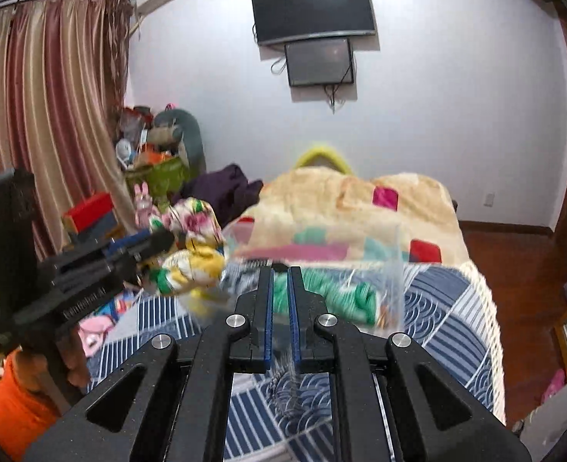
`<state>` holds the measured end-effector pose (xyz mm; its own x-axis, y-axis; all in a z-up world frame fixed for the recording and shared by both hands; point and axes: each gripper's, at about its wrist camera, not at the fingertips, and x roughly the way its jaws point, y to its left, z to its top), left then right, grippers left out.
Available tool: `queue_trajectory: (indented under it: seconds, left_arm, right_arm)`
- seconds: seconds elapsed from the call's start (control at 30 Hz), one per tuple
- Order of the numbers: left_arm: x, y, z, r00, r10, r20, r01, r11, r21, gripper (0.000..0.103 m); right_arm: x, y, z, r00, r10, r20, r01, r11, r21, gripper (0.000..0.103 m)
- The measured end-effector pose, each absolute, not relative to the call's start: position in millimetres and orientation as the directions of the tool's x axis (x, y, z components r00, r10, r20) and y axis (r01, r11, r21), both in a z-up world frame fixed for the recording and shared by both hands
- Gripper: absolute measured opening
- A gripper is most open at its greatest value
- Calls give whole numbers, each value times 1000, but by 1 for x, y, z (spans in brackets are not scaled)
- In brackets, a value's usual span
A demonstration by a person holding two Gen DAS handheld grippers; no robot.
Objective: Organize soft objects
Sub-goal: 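Drop the scrunchie into the box with left tool while right drops cord in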
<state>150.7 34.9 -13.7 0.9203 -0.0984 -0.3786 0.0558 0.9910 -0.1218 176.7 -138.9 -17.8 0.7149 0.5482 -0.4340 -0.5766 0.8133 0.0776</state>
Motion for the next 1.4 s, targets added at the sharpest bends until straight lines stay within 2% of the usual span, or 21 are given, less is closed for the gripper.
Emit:
queue_trajectory:
  seconds: [0.2,0.27,0.33,0.37,0.47,0.57,0.6,0.63,0.7,0.73,0.8,0.9,0.97,1.03,1.13,1.27,1.4]
  left_arm:
    - [178,34,-30,891,-106,-441,59,991,-119,13]
    - [189,35,-37,878,-107,-467,57,991,-120,13]
    - [198,37,-48,861,-107,-497,53,991,-123,13]
    - [201,37,-52,855,-101,-508,47,992,-118,13]
    - [210,37,-66,836,-85,-542,32,994,-108,13]
    - [215,34,-72,828,-71,-557,26,996,-89,15]
    - [216,32,-73,826,-63,-560,25,997,-74,17]
    - [216,31,-73,825,-53,-563,23,998,-60,24]
    - [218,28,-73,821,-51,-569,30,998,-46,35]
    - [217,27,-74,818,-51,-572,34,999,-41,42]
    - [215,25,-73,820,-45,-570,30,999,-36,47]
    - [209,22,-70,826,-48,-562,33,999,-37,57]
    - [202,19,-66,837,-42,-545,34,999,-24,68]
    - [196,17,-63,846,-29,-532,31,1000,-6,75]
    - [188,18,-55,856,-51,-515,46,999,-21,78]
    - [178,24,-46,861,-82,-501,51,996,-76,92]
    - [171,30,-38,869,-92,-485,44,993,-110,95]
  right_arm:
    - [182,-138,-32,681,528,-508,-579,813,69,8]
    - [183,-142,-50,657,512,-553,-583,810,58,15]
    - [185,-146,-71,635,487,-600,-580,813,45,37]
    - [187,-146,-78,625,472,-621,-577,816,39,42]
    - [199,-143,-99,591,431,-682,-572,820,21,44]
    - [216,-136,-116,542,403,-737,-570,821,29,43]
    - [221,-134,-121,532,391,-751,-568,823,26,36]
    - [224,-132,-126,520,377,-767,-569,822,18,30]
    - [225,-129,-130,530,361,-768,-576,817,-13,28]
    - [223,-128,-129,536,354,-766,-579,815,-28,22]
    - [220,-127,-127,540,351,-765,-587,809,-43,7]
    - [211,-131,-123,560,363,-744,-593,803,-54,7]
    - [202,-136,-118,578,379,-723,-597,800,-58,6]
    - [196,-141,-111,593,396,-701,-601,797,-59,6]
    - [182,-149,-95,615,431,-661,-611,790,-53,6]
    - [166,-158,-66,651,477,-591,-623,780,-56,6]
    - [163,-154,-43,682,511,-524,-623,780,-50,6]
